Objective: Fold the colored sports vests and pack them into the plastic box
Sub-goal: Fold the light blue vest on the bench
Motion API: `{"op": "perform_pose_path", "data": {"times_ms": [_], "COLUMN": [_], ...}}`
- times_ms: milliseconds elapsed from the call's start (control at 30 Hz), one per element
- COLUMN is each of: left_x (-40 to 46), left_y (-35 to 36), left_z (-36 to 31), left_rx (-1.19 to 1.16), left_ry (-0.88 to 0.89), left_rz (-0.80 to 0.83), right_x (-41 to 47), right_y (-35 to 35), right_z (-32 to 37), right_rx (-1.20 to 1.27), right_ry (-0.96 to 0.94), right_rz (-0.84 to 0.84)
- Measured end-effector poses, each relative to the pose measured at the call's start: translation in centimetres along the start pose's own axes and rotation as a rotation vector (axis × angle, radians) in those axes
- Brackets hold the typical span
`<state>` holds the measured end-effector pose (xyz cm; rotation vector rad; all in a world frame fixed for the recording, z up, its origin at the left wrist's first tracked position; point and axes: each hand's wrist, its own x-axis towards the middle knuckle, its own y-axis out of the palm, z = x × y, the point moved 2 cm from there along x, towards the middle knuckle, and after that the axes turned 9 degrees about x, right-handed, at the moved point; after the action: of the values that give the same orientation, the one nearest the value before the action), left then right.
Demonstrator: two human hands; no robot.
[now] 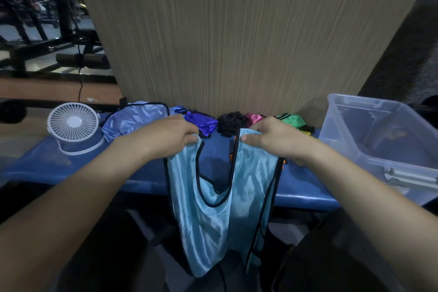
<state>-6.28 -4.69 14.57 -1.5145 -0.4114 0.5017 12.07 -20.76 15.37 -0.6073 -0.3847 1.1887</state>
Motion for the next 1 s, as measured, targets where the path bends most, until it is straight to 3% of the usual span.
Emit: {"op": "perform_pose_path", "data": {"times_ms": [400, 567, 867, 1000], "left_x": [-0.2, -0.3, -0.9, -0.8], "left_y": [0.1, 0.1, -0.6, -1.2], "left_z": [0.6, 0.0, 0.1, 0.8], "left_rx": [-0.045, -0.062, 0.159, 0.001], "left_ry": [0.061, 0.041, -0.058, -0.071], "left_rz": [-0.157, -0.112, -0.130, -0.228], "right_x": [0.4, 0.7, 0.9, 1.1], "right_y": [0.8, 1.1, 0.5, -0.4], "right_z": [0.3, 0.4, 0.1, 0.0], "right_rx": [-0.079, -0.113, -0.133, -0.169], "right_ry": [-0.073, -0.105, -0.087, -0.092], "right_rz": [-0.003, -0.012, -0.013, -0.082]}}
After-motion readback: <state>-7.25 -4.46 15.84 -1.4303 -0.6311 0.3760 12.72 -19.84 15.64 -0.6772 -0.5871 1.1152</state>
